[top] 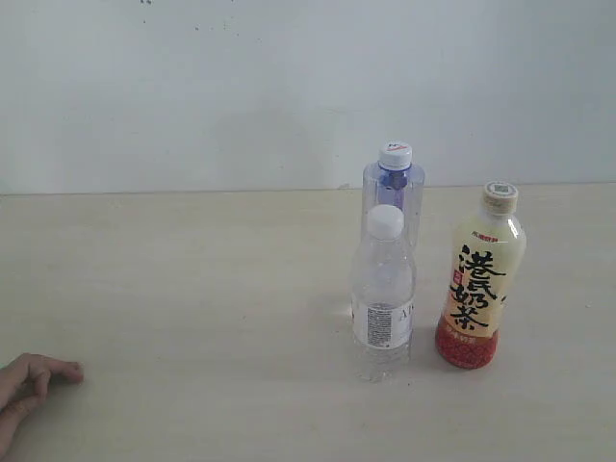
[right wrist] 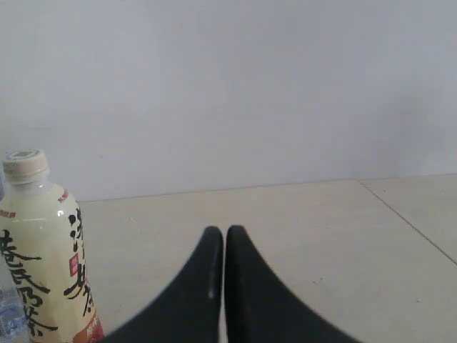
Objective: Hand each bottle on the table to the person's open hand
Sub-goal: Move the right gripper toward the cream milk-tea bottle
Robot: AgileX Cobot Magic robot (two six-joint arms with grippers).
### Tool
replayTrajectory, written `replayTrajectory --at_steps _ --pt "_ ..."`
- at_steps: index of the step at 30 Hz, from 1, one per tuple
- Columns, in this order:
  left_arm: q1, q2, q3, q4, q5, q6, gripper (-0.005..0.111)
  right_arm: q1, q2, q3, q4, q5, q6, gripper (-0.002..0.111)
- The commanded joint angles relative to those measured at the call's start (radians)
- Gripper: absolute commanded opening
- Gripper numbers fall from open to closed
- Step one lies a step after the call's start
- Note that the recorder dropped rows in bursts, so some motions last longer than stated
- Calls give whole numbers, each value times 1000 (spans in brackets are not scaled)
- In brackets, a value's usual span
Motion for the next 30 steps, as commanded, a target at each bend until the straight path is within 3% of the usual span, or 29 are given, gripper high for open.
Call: replayTrajectory --at_steps 1,16,21,27,30 --pt "-1 3 -3 3 -9 2 4 4 2 0 -1 -8 -5 1" --pt "-1 3 -3 3 -9 2 4 4 2 0 -1 -8 -5 1" --pt "-1 3 -3 3 -9 2 4 4 2 0 2 -143 0 1" --pt "-1 3 -3 3 -9 2 4 4 2 0 31 -231 263 1" --pt "-1 3 -3 3 -9 2 4 4 2 0 33 -211 291 1"
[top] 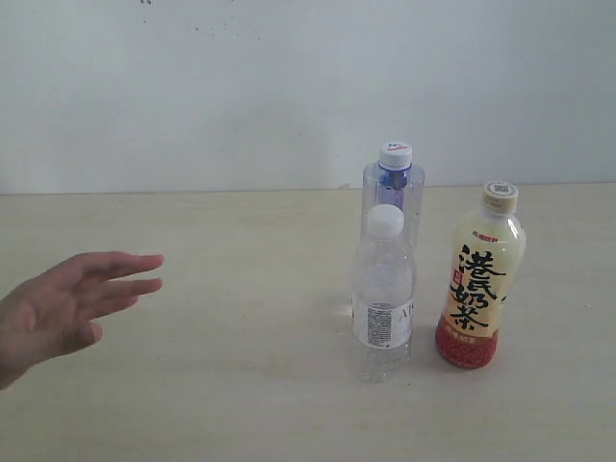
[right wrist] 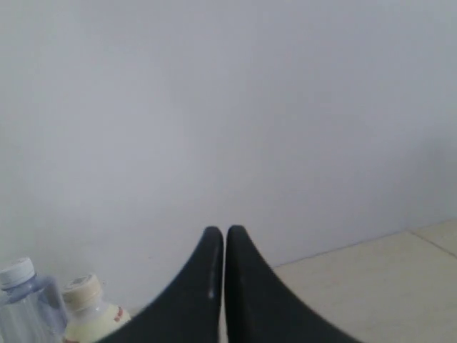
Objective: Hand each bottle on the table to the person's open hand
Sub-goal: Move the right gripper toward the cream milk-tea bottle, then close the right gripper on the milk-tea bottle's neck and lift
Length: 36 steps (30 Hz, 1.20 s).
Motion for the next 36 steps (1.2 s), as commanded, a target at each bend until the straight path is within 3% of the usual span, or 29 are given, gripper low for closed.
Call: replayTrajectory --at_steps 1,14,18,25,27,32,33,36 --pt "-1 3 -3 3 -9 2 4 4 2 0 6 8 72 1" --pt "-1 3 -3 3 -9 2 4 4 4 -9 -25 16 168 1" --pt "-1 3 -3 3 -9 2 4 4 68 -173 -182 181 161 1" --pt "-1 3 -3 3 -9 2 4 40 428 -406 -291 195 126 2" --pt "-1 3 -3 3 -9 2 4 111 542 -453 -319 190 114 15" --pt "-1 3 -3 3 -9 2 4 284 750 -521 -319 127 30 78" --pt "-1 3 -3 3 -9 2 4 306 787 -526 -316 107 26 83" --pt "-1 3 -3 3 -9 2 4 353 895 -538 -316 47 20 78"
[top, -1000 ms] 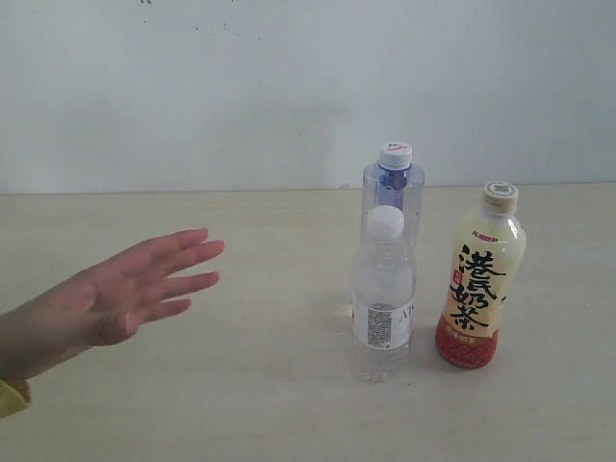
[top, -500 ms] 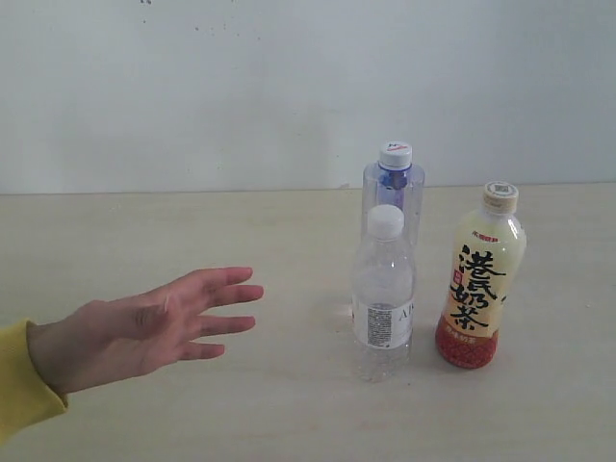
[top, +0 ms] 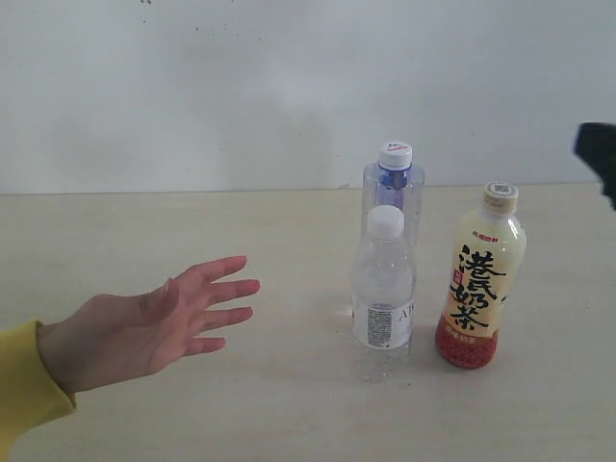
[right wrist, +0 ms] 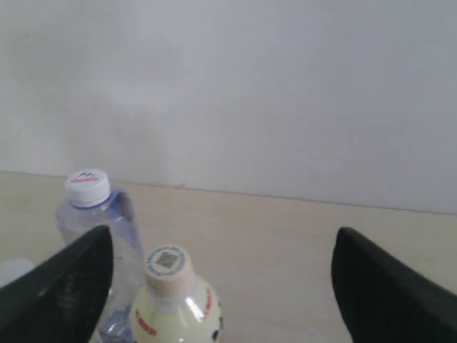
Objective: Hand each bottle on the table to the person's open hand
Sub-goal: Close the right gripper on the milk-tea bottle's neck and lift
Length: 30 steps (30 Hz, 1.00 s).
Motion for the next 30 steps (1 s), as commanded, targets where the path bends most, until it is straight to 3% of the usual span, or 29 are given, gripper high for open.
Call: replayTrajectory --at_steps 1,6,14,20,26,28,30 --pt "-1 3 -3 3 -9 2 4 67 152 -21 -9 -117 -32 76" --pt "-1 3 -3 3 -9 2 4 67 271 -21 -9 -304 -51 77" --pt "-1 3 -3 3 -9 2 4 67 436 -21 -4 -438 -172 77" --pt "-1 3 -3 3 -9 2 4 67 534 -23 142 -484 -304 77" --pt "-1 3 -3 3 -9 2 4 67 600 -23 142 -560 -304 76" --pt "-1 3 -3 3 -9 2 4 67 611 -23 142 -560 -304 70" --pt "-1 3 -3 3 -9 2 4 67 611 -23 142 -560 -304 55"
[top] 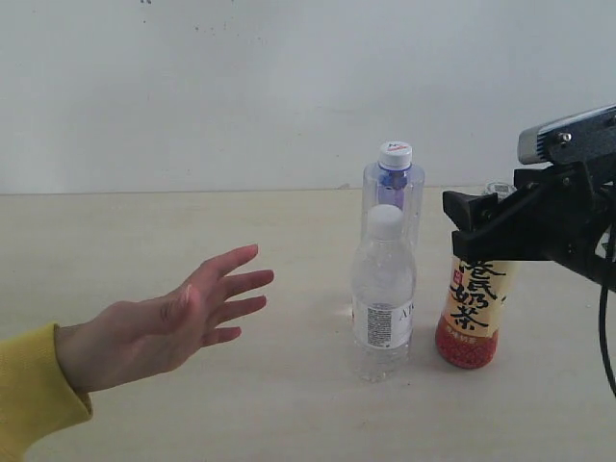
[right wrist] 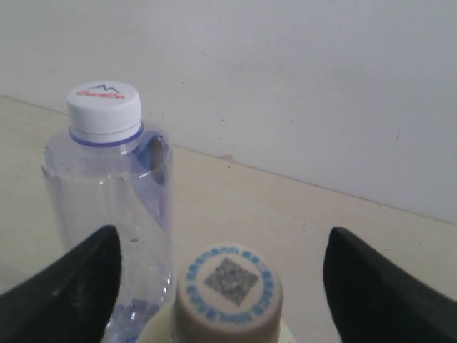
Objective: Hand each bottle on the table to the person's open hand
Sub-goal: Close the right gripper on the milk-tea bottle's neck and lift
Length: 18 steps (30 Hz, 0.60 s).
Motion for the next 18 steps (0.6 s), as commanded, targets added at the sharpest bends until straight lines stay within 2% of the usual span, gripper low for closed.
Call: replayTrajectory --at_steps 1,3,5,9,16,18 --pt "-1 3 -3 3 -9 2 4 4 11 -4 5 -22 -9 46" --pt "-1 3 -3 3 -9 2 4 4 9 -4 5 -26 -9 27" --pt "-1 3 -3 3 -9 2 4 4 9 -4 3 -26 -9 2" --pt "-1 3 -3 3 -9 2 4 4 -9 -4 3 -6 -7 0" --pt "-1 3 -3 3 -9 2 4 4 -198 -4 43 219 -59 0" --pt "-1 3 -3 3 -9 2 4 24 -301 -6 35 356 -1 0"
